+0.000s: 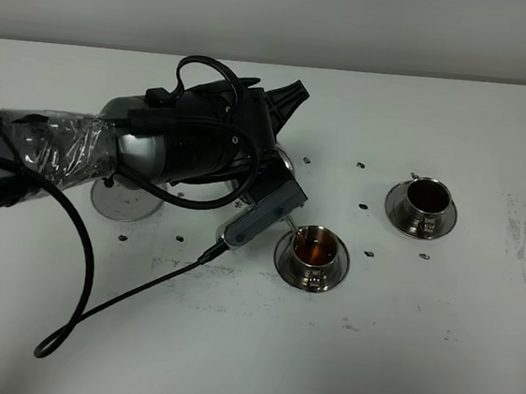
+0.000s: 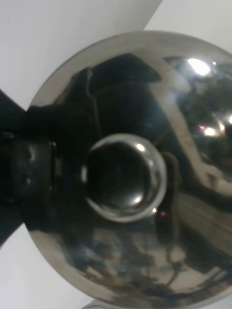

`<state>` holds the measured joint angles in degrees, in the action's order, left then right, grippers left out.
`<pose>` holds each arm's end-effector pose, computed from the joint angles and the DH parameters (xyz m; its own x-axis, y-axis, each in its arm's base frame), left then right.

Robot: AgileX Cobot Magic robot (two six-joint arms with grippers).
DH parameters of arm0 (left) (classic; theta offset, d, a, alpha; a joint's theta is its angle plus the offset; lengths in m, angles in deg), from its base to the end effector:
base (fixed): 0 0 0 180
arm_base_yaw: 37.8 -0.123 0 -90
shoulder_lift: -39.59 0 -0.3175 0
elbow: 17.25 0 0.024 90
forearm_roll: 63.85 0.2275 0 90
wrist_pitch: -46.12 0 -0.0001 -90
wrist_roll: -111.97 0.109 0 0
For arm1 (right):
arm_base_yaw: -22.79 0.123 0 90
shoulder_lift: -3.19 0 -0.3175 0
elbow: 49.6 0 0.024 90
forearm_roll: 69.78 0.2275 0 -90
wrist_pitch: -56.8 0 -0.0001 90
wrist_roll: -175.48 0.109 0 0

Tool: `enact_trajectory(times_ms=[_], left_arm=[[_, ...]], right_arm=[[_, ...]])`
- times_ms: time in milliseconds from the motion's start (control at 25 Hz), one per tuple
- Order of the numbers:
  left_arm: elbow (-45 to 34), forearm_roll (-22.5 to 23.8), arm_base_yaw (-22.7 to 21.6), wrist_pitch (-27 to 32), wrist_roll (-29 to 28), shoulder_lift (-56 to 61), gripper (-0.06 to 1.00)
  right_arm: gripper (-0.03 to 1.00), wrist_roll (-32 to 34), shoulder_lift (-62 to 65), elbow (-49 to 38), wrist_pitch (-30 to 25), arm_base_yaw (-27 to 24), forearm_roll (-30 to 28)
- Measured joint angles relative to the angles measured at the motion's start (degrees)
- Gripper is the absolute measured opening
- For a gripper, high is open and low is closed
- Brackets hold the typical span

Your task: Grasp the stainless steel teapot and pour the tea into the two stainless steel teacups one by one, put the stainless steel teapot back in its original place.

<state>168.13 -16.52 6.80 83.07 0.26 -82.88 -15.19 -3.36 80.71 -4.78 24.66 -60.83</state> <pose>0.3480 -0.2754 0.2294 0.6103 0.5878 0.5311 0.3981 -0.8072 0.4358 -0.0444 0.0135 0.2556 -0.4420 -0.1246 -0.8883 -0.2040 0.9783 -0.0358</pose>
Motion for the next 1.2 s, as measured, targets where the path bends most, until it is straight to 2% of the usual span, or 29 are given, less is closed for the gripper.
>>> enact_trajectory(times_ms=[1200], left_arm=[[0.00,5.41,0.20,-2.78,-0.42,0.00,0.18]], right_arm=[[0.38,0.00,0.00,0.00,0.00,0.00,0.00]])
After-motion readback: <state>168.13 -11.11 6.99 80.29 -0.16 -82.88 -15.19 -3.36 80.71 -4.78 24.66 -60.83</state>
